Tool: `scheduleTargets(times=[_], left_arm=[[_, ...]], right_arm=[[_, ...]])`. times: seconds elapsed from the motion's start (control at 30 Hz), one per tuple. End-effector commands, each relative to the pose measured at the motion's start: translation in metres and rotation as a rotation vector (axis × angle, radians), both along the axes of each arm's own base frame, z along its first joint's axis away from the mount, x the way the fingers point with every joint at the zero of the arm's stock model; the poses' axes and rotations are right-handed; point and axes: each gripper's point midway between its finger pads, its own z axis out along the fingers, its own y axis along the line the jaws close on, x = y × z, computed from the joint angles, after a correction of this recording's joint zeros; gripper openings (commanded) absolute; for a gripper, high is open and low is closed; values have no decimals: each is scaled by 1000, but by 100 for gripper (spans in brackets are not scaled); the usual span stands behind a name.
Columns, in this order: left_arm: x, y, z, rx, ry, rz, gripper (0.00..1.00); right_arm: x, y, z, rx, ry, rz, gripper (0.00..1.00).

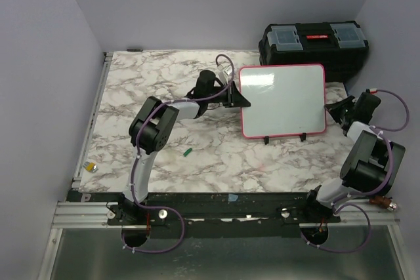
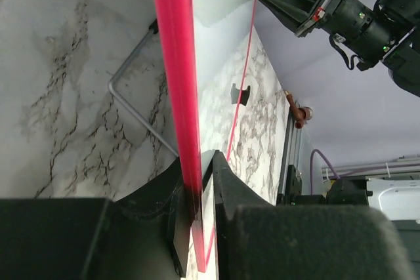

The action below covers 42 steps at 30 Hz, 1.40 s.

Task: Write a sentence on the whiteboard
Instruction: Move the whiteboard to the center of the board.

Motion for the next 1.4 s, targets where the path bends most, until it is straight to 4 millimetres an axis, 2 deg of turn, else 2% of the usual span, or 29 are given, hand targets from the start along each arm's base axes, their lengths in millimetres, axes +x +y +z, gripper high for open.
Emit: scheduleTargets(times=[0.0, 0.23, 0.4, 0.67, 0.93, 1.03, 1.2, 1.3, 1.37], left_arm=[[-15, 9, 1, 10, -71, -9, 2], [-42, 35, -17, 31, -91, 7, 0], [-60, 58, -29, 53, -92, 39, 0], [-84, 79, -25, 81, -121, 73, 0], [-99, 96, -21, 116, -148, 118, 0], [-103, 103, -25, 148, -156, 132, 0], [-106, 110, -31, 171, -151, 148, 0], [-104, 108, -31, 162, -147, 147, 0], [-103, 105, -29, 147, -147, 145, 0]], right_arm=[[-17, 49, -4, 78, 36, 123, 1], [-34, 85, -4, 76, 49, 197, 1], [-51, 123, -7, 65, 57, 268, 1], [-77, 171, -6, 90, 51, 356, 1], [-89, 202, -1, 108, 31, 420, 1], [-89, 205, 14, 86, 7, 429, 1], [-92, 190, 57, -13, -47, 389, 1], [-91, 175, 84, -84, -104, 319, 1], [-86, 153, 90, -154, -111, 212, 1]])
